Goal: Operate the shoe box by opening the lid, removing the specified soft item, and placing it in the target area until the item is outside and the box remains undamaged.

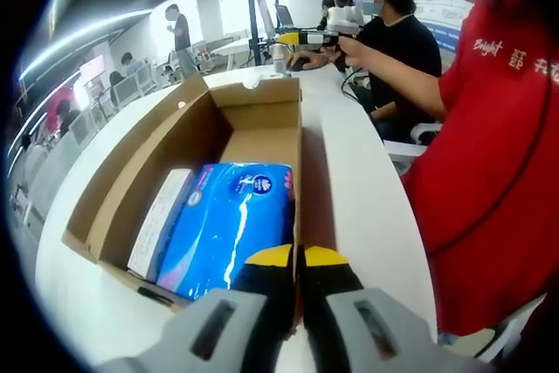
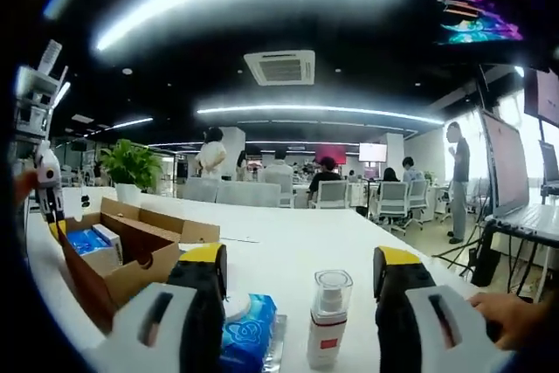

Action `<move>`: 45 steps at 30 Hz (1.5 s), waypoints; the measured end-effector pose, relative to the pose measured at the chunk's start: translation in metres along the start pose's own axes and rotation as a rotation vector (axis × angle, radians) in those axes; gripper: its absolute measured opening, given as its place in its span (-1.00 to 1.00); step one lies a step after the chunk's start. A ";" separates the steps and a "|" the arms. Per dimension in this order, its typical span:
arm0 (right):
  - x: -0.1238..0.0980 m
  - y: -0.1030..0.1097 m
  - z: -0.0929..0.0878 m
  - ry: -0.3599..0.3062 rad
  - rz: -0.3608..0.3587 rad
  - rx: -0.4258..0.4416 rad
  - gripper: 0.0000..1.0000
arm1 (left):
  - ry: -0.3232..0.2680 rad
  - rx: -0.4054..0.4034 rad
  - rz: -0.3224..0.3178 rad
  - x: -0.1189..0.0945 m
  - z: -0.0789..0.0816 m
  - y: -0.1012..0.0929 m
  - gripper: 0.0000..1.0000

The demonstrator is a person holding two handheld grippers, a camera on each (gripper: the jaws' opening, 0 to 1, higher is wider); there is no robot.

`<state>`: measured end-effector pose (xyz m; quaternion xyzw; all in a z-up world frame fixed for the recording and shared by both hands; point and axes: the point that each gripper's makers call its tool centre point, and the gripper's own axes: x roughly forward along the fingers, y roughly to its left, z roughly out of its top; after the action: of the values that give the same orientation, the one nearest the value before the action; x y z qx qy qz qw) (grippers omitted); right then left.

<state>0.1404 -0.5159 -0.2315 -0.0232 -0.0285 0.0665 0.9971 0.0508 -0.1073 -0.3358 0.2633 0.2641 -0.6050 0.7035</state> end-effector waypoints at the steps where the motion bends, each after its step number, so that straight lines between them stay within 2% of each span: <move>1: 0.001 0.003 0.006 -0.013 0.010 0.002 0.47 | 0.001 0.001 -0.002 0.000 0.000 0.000 -0.96; 5: 0.003 0.013 0.016 -0.028 0.034 -0.014 0.54 | 0.003 -0.001 -0.007 0.000 0.000 0.000 -0.96; 9: 0.007 0.018 0.020 -0.021 0.035 -0.044 0.53 | 0.002 0.000 -0.006 0.000 0.001 -0.001 -0.97; 23: 0.010 0.032 0.034 -0.044 0.060 -0.037 0.48 | 0.004 -0.004 -0.008 0.000 0.001 -0.001 -0.97; 27: 0.012 0.040 0.034 -0.026 0.085 -0.013 0.42 | 0.005 -0.004 -0.007 0.001 0.001 -0.001 -0.97; 32: 0.015 0.050 0.031 -0.005 0.104 -0.046 0.40 | 0.002 -0.003 -0.002 0.000 0.001 0.000 -0.96; 35: 0.017 0.055 0.028 0.032 0.112 -0.103 0.37 | 0.000 -0.003 -0.001 0.000 0.001 0.000 -0.96; 45: 0.022 0.066 0.030 0.066 0.143 -0.104 0.31 | -0.012 0.000 0.002 0.000 0.001 0.000 -0.96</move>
<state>0.1516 -0.4466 -0.2038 -0.0790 0.0026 0.1349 0.9877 0.0508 -0.1082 -0.3349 0.2598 0.2596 -0.6057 0.7059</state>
